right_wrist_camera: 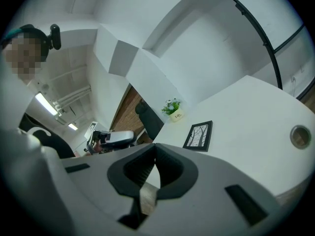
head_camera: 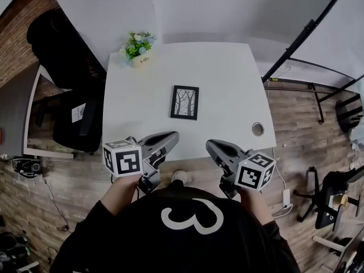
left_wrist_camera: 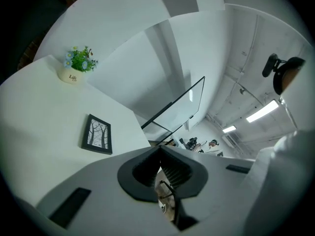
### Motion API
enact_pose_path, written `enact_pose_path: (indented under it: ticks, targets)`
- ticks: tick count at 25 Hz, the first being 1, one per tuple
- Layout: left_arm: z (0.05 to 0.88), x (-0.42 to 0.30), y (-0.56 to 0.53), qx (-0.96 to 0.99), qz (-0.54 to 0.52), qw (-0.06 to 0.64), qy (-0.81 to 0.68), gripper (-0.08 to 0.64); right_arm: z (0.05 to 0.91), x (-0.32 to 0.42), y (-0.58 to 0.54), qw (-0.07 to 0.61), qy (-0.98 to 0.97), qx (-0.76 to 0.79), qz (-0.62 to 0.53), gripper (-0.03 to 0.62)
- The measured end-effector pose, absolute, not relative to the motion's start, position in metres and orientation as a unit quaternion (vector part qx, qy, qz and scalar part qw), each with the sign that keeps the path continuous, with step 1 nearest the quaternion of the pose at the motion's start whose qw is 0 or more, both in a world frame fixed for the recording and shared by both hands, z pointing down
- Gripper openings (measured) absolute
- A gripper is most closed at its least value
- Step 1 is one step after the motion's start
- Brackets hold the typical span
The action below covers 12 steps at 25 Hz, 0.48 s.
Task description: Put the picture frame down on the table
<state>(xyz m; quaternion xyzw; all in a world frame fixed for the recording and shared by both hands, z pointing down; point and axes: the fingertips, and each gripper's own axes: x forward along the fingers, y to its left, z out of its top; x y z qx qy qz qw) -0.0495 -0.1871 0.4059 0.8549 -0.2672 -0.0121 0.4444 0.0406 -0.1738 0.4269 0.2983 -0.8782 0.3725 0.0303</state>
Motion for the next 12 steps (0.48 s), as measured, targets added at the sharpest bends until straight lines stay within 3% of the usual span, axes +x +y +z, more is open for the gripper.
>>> enact_pose_path:
  ticks: [12]
  targets:
    - [0.380, 0.003, -0.088, 0.860, -0.030, 0.442, -0.256, 0.015, 0.387, 0.076, -0.088, -0.014, -0.899, 0.247, 0.362, 0.022]
